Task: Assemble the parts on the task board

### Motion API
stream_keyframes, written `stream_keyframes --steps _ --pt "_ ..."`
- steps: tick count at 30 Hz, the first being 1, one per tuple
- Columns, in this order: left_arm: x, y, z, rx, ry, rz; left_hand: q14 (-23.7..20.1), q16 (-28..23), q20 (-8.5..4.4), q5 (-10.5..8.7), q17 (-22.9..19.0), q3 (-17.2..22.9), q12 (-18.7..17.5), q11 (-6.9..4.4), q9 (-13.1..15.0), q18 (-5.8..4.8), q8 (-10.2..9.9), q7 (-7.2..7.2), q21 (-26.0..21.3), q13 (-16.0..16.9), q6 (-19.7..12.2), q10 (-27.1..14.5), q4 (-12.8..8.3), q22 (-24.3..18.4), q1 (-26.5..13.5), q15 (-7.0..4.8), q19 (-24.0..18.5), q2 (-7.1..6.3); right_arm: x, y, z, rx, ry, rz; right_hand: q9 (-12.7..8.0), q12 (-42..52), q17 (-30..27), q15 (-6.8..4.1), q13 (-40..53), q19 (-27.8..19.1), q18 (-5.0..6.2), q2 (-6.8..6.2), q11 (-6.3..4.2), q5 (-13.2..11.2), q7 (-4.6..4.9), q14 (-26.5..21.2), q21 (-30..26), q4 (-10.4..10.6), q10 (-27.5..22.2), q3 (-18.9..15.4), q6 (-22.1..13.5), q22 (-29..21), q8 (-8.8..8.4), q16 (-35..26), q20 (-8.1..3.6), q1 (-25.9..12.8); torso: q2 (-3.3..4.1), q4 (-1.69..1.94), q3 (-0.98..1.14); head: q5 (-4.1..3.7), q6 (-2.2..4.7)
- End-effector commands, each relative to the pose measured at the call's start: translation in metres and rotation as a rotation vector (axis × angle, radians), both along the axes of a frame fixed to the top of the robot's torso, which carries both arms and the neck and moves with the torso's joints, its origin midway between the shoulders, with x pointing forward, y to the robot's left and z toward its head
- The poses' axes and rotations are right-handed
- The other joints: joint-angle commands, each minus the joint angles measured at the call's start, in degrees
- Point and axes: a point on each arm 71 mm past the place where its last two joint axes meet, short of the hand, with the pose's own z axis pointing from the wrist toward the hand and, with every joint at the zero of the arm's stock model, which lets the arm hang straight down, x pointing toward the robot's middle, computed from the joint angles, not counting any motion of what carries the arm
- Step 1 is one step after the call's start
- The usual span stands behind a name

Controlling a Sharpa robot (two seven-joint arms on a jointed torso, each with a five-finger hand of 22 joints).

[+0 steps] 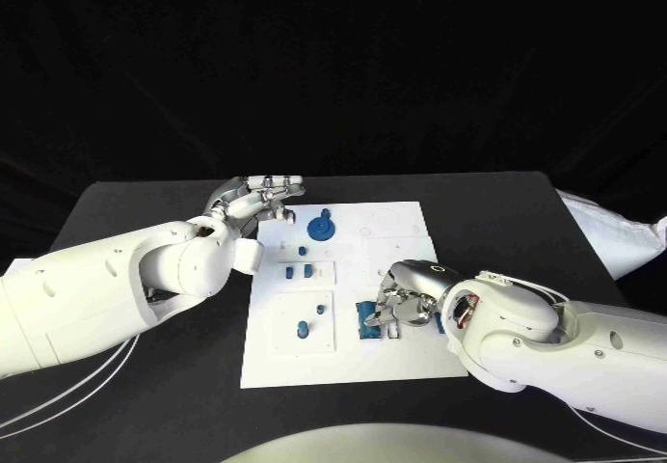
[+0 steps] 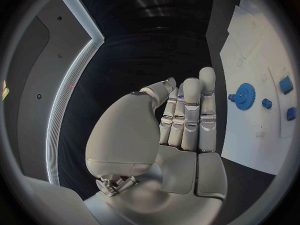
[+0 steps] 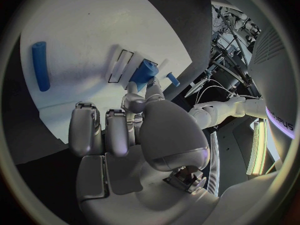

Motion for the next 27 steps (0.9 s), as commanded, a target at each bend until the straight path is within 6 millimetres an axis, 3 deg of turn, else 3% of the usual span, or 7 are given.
stream_keyframes --steps 1,9,20,27 --pt "-0.0004 -0.0019 0.0010 -0.010 -0.006 -0.017 -0.3 -0.1 0.02 0.17 0.0 -0.4 0.2 -0.10 0.0 1.04 0.4 0.11 -0.3 -0.1 -0.4 -0.3 -0.1 0.0 0.3 -0.16 -0.2 0.27 -0.0012 -0.0035 -0.0063 -0.037 0.000 0.001 0.1 -0.3 0.1 -0.35 0.1 0.2 -0.55 0.63 -0.11 0.3 0.08 3.2 0.3 0.6 0.4 0.0 0.3 0.1 -0.29 0.3 -0.31 -1.1 0.01 -0.01 0.04 -0.01 0.07" --pt "-0.0004 -0.0014 0.0004 -0.009 -0.004 -0.017 -0.3 -0.1 0.02 0.17 0.0 -0.4 0.2 -0.10 0.0 1.04 0.4 0.11 -0.3 -0.1 -0.4 -0.3 -0.1 0.0 0.3 -0.16 -0.2 0.27 -0.0054 -0.0036 -0.0011 0.052 -0.003 0.028 0.3 -0.5 0.3 -0.30 0.4 0.3 -0.58 -0.18 -0.05 1.8 0.09 3.3 0.3 2.5 0.7 -2.0 0.3 0.3 -0.37 0.4 -0.25 -4.2 0.02 -0.04 0.07 0.06 0.15" --pt "-0.0007 -0.0006 -0.0003 -0.009 -0.002 -0.016 -0.3 -0.1 0.02 0.17 0.0 -0.4 0.2 -0.10 0.0 1.04 0.4 0.11 -0.3 -0.1 -0.4 -0.3 -0.1 0.0 0.3 -0.16 -0.2 0.27 -0.0097 -0.0102 -0.0029 0.022 0.038 0.061 0.5 -0.6 0.5 -0.36 0.6 0.3 -0.60 -0.44 -0.13 1.2 0.02 3.3 0.4 1.8 0.7 -2.2 0.3 0.4 -0.38 0.5 -0.28 -2.9 0.04 -0.10 0.06 0.10 -0.02" --pt "-0.0008 -0.0008 -0.0007 -0.009 0.000 -0.018 -0.3 -0.1 0.02 0.17 0.0 -0.4 0.2 -0.10 0.0 1.04 0.4 0.11 -0.3 -0.1 -0.4 -0.3 -0.1 0.0 0.3 -0.16 -0.2 0.27 -0.0091 -0.0100 -0.0052 -0.002 0.052 0.066 0.5 -0.7 0.6 -0.37 0.7 0.4 -0.61 -0.22 -0.15 1.1 0.01 3.3 0.4 1.4 0.7 -2.0 0.3 0.5 -0.39 0.5 -0.30 -2.1 0.03 0.09 0.01 0.01 -0.09"
